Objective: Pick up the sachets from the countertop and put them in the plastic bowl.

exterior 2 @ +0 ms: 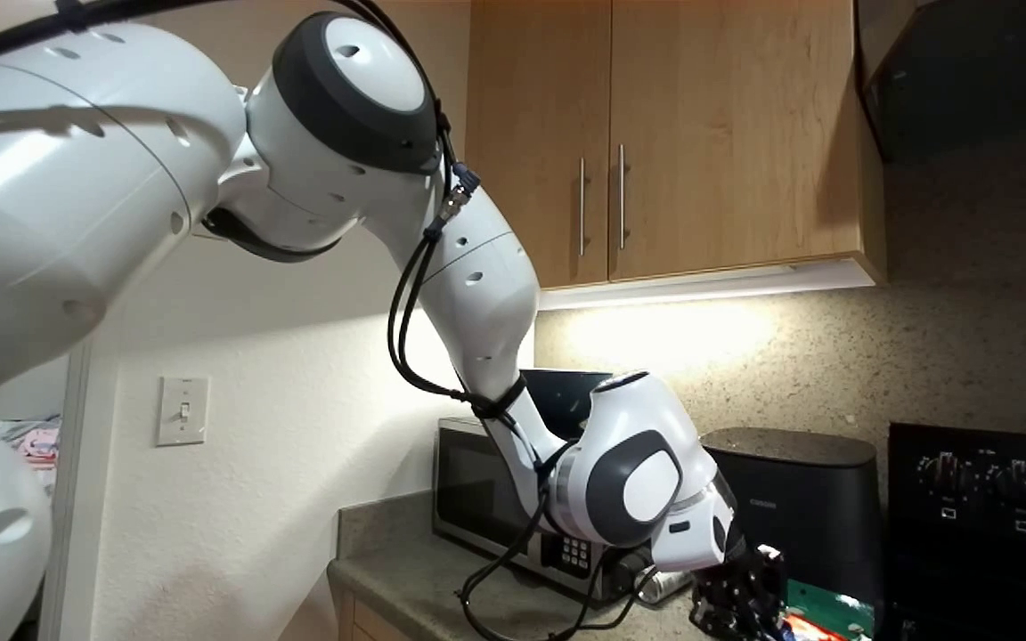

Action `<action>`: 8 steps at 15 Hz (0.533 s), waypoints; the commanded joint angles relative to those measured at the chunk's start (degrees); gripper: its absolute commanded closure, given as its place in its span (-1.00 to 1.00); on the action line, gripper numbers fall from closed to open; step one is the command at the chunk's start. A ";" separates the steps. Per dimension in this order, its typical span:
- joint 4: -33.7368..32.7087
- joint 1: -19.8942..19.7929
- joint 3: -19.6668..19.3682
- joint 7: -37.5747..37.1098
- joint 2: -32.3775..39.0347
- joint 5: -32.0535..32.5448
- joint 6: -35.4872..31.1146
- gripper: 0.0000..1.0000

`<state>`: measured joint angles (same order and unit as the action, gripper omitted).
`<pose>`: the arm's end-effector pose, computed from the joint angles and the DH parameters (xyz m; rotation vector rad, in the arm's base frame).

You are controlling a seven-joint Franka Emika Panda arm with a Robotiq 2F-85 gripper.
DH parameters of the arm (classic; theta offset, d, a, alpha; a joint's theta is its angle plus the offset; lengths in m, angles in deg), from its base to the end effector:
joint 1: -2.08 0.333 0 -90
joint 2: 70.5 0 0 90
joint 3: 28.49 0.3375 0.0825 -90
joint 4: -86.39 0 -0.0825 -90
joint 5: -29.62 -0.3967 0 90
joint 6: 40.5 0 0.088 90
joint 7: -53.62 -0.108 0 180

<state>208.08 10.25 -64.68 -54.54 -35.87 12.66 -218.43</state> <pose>0.5536 -0.2985 0.2382 -0.9095 2.7230 -0.8084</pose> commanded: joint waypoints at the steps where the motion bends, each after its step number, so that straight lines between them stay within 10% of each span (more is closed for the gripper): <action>1: -0.28 -2.11 1.32 -0.48 0.02 -1.34 -0.02 0.91; 2: -0.66 -2.39 1.55 -0.49 0.19 -1.30 0.49 0.24; 8: -1.50 -3.21 3.53 0.14 0.23 -0.66 0.98 -0.38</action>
<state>207.68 8.08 -62.31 -54.53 -35.85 12.46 -218.28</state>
